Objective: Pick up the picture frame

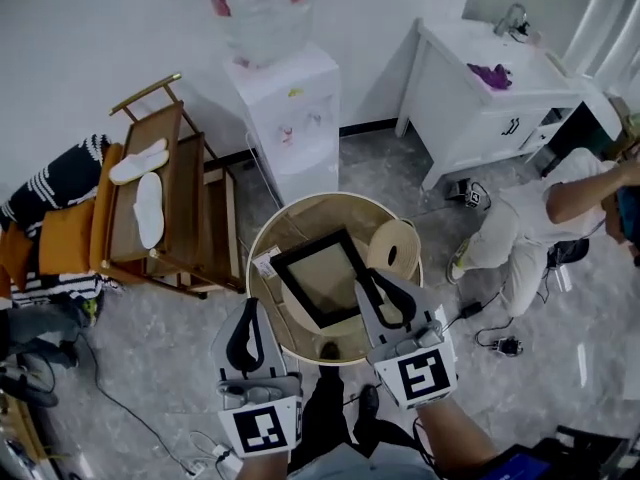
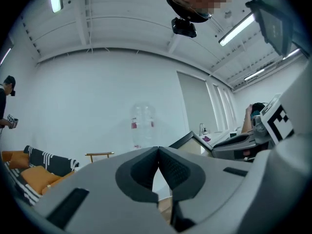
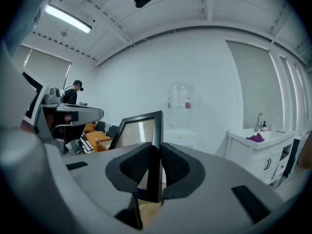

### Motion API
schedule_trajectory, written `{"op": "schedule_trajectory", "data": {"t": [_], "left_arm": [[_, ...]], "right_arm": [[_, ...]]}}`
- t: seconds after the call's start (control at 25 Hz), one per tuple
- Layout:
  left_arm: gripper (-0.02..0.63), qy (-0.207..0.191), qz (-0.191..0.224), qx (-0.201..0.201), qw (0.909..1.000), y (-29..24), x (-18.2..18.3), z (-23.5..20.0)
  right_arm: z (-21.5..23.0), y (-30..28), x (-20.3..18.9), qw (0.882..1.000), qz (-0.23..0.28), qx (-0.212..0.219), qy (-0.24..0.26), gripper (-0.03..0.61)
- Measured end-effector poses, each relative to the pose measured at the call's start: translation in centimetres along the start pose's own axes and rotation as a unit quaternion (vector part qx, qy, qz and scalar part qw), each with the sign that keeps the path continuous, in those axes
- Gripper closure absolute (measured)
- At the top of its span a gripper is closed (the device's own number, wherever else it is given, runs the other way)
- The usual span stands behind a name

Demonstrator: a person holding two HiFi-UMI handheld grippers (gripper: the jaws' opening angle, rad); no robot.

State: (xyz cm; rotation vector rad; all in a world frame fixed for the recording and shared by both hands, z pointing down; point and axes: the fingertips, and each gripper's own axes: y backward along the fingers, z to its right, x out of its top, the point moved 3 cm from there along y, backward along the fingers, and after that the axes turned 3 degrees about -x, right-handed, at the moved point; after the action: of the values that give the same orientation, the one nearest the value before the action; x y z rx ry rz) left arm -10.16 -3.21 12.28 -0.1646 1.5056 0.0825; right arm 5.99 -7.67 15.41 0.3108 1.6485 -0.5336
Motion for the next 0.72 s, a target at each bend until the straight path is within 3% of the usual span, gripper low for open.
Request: {"op": "schedule_trajectory", "data": {"t": [0.24, 0.44, 0.72], "left_arm": [[0.598, -0.036, 0.057, 0.005, 0.9977, 3.7, 6.6, 1.6], [0.599, -0.038, 0.101, 0.015, 0.9941, 6.5, 11.7, 3.0], [0.598, -0.063, 0.150, 0.023, 0.9864, 8.6, 16.9, 3.6]], "right_arm": [[0.1, 4.8, 7.3, 0.998, 0.064, -0.004, 0.020, 0.497], [0.0, 8.4, 12.9, 0.992, 0.116, -0.002, 0.040, 0.497], [-0.2, 11.7, 17.6, 0.985, 0.162, -0.009, 0.057, 0.497]]}}
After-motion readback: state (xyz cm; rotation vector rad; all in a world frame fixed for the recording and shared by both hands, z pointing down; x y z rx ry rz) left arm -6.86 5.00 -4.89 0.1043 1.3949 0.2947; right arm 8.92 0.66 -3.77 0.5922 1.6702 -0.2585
